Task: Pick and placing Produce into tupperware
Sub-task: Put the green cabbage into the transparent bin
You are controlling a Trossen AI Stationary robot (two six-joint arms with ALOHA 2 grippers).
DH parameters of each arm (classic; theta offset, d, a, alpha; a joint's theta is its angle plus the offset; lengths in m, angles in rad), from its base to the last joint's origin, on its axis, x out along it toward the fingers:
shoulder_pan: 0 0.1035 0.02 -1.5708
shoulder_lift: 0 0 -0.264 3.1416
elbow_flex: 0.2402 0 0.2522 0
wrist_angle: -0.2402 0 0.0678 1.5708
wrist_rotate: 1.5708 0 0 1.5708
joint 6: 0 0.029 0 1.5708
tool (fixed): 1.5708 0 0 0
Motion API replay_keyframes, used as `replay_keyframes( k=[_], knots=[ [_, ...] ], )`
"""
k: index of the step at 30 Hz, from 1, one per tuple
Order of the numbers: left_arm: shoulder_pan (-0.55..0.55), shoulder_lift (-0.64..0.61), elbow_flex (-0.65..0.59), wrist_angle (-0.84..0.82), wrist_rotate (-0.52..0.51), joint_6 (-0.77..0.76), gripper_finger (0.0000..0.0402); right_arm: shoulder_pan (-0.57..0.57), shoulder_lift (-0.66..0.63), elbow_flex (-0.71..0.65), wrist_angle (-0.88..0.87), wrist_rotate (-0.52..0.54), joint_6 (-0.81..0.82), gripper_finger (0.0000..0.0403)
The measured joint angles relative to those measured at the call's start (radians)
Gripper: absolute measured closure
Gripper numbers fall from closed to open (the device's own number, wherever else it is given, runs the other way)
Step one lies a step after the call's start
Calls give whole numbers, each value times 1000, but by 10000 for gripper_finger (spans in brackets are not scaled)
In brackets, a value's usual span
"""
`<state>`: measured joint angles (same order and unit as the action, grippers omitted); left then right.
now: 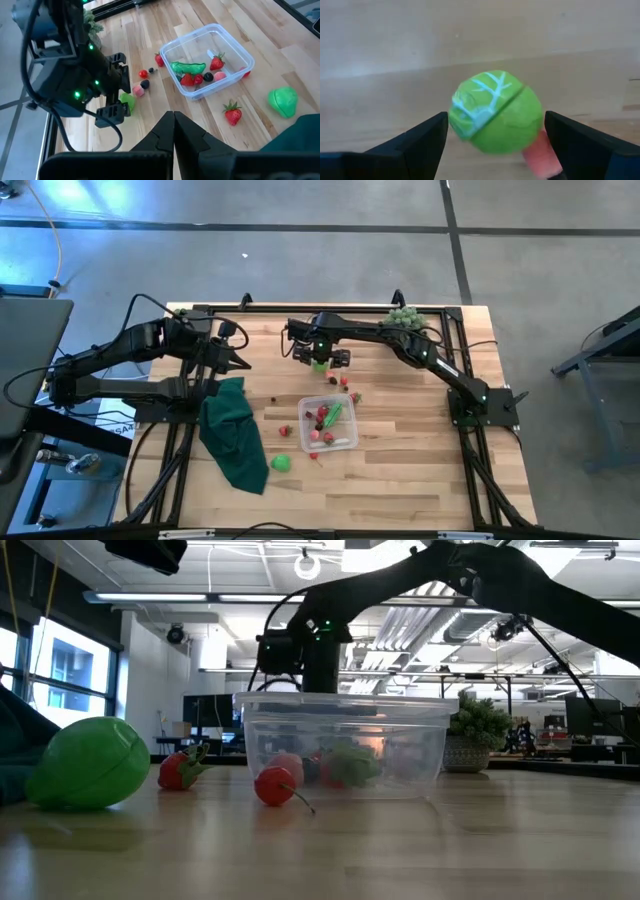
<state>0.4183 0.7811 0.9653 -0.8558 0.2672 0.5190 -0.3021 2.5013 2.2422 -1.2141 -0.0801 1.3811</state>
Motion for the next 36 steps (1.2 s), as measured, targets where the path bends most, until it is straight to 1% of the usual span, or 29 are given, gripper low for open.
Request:
replay_keyframes(
  k=[6,10,22,26,36],
  knots=[
    [0,0,0,0,0,0,401,-7,6,-1,15,3,10,79],
    [0,0,0,0,0,0,401,-8,6,-1,16,30,37,79],
    [0,0,0,0,0,0,401,-8,7,-1,22,45,45,79],
    [0,0,0,0,0,0,401,-8,7,-1,21,61,77,79],
    [0,0,0,0,0,0,401,-5,7,-1,9,63,81,80]
  ],
)
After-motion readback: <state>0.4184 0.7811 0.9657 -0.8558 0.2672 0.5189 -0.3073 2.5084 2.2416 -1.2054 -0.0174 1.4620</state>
